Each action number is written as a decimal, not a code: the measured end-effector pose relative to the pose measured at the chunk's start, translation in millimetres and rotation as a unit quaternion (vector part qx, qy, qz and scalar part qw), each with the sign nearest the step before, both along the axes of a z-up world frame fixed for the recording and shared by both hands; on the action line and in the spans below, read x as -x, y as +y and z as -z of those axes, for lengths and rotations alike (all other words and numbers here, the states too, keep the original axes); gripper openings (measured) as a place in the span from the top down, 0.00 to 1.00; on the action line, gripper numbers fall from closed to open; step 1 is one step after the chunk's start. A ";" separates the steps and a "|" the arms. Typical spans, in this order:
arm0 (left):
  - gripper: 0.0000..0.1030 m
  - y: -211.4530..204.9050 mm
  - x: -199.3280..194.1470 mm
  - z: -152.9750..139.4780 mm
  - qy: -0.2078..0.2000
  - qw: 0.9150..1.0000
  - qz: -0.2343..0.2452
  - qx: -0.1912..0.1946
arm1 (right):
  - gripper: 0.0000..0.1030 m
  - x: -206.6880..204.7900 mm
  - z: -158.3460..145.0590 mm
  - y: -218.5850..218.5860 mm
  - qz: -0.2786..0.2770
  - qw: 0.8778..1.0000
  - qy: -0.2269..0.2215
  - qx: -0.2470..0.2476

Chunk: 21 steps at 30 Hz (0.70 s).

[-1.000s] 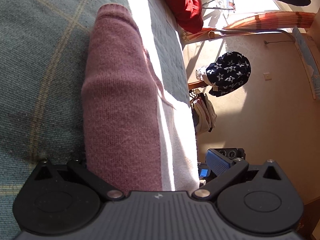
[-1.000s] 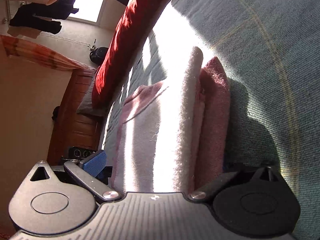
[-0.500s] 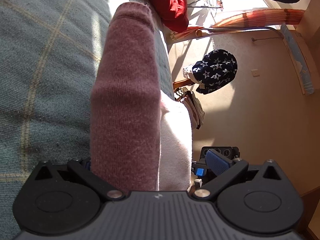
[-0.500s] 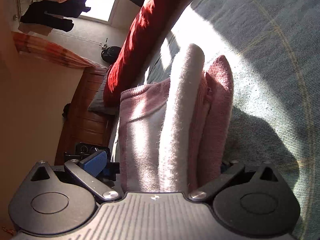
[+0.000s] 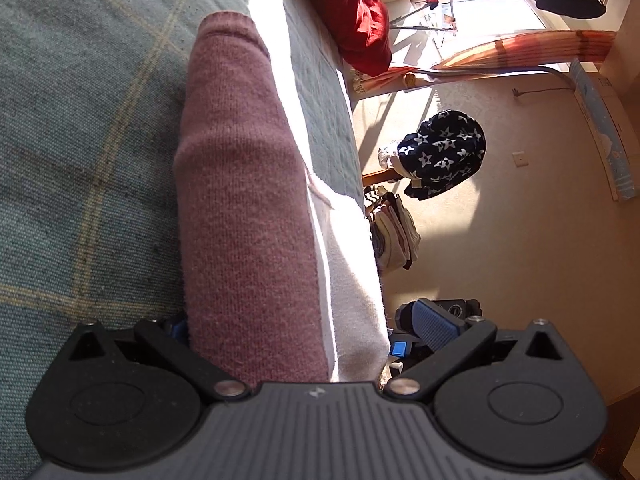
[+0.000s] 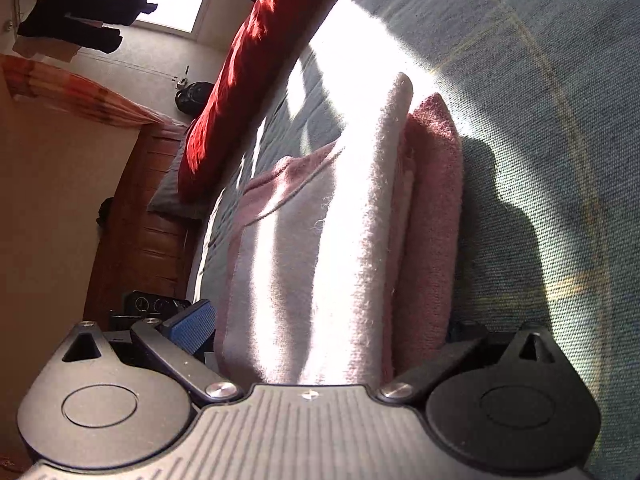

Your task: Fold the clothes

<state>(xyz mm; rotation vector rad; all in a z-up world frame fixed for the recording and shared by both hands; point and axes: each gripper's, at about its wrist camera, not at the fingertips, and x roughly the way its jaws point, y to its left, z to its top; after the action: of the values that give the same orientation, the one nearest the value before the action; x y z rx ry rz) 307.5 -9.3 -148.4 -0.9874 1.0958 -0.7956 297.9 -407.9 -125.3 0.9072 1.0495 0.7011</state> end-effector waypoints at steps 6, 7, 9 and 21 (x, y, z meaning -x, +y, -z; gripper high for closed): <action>0.02 -2.4 -3.4 -16.4 -0.014 1.000 0.005 0.009 | 0.09 4.2 -16.1 -7.8 0.007 1.000 -0.010 -0.023; 0.02 -3.1 -3.7 -20.1 -0.019 1.000 0.006 0.007 | 0.10 4.2 -18.6 -6.0 0.005 1.000 -0.013 -0.018; 0.02 -1.2 -4.0 -26.9 -0.028 1.000 0.006 0.001 | 0.10 4.4 -22.4 -1.6 0.001 1.000 -0.016 -0.011; 0.02 32.5 10.6 -49.5 -0.064 0.997 -0.009 -0.033 | 0.27 6.0 -43.8 42.9 -0.037 0.997 -0.062 0.039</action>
<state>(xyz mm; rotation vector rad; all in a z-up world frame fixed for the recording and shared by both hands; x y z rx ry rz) 296.9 23.2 -99.0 -0.8786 0.9960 -0.7931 291.9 -365.0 -81.5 0.7505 0.9979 0.7627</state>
